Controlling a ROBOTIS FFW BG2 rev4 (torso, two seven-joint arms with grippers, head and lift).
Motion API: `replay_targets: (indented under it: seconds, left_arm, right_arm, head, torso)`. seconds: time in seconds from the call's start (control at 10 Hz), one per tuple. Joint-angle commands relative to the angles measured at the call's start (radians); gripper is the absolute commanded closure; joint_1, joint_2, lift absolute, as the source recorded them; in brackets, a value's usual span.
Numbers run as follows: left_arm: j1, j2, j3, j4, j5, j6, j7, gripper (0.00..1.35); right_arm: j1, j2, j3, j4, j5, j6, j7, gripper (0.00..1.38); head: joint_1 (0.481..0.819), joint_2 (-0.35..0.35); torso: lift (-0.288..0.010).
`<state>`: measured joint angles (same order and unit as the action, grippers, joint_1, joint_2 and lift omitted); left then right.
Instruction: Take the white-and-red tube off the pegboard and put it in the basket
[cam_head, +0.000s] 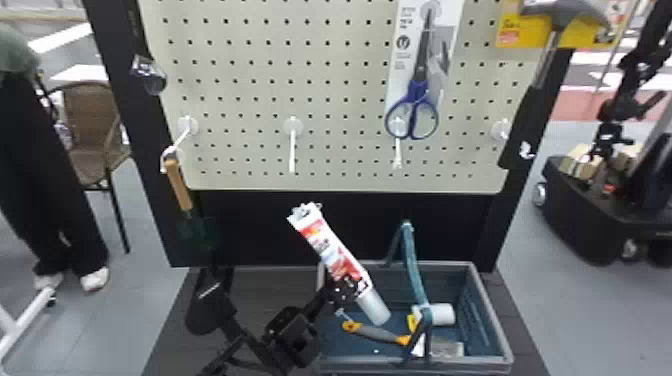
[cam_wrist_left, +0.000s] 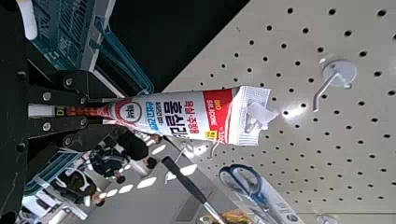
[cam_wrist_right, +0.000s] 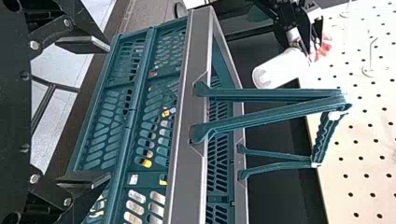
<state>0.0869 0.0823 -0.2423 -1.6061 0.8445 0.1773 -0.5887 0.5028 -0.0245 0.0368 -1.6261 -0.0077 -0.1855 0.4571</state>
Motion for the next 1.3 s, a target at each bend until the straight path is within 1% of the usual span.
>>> replay_targets:
  seconds: [0.0, 0.4, 1.0, 1.1, 1.2]
  left_arm:
    - [-0.026, 0.004, -0.023, 0.019, -0.027, -0.016, -0.005, 1.14]
    - [-0.08, 0.008, -0.094, 0.125, -0.058, -0.091, -0.025, 1.14]
    - [-0.093, 0.01, -0.124, 0.193, -0.108, -0.153, -0.029, 1.14]
    - [-0.093, 0.01, -0.124, 0.196, -0.116, -0.167, -0.028, 1.03]
    - [-0.091, 0.01, -0.12, 0.196, -0.123, -0.186, -0.028, 0.72]
  right_arm:
    - [-0.002, 0.0, 0.0, 0.0, 0.0, 0.0, 0.0, 0.32]
    - [-0.006, 0.0, 0.0, 0.0, 0.0, 0.0, 0.002, 0.32]
    - [-0.019, -0.002, 0.0, 0.002, -0.003, 0.0, 0.009, 0.32]
    - [-0.021, -0.006, 0.0, 0.002, -0.006, 0.0, 0.009, 0.32]
    - [-0.021, -0.008, 0.0, 0.002, -0.008, 0.0, 0.009, 0.32]
  head:
    - [0.549, 0.0]
    - [0.549, 0.0]
    - [0.549, 0.0]
    - [0.549, 0.0]
    - [0.549, 0.0]
  torso:
    - [-0.1]
    - [-0.1]
    - [-0.1]
    - [-0.1]
    - [-0.1]
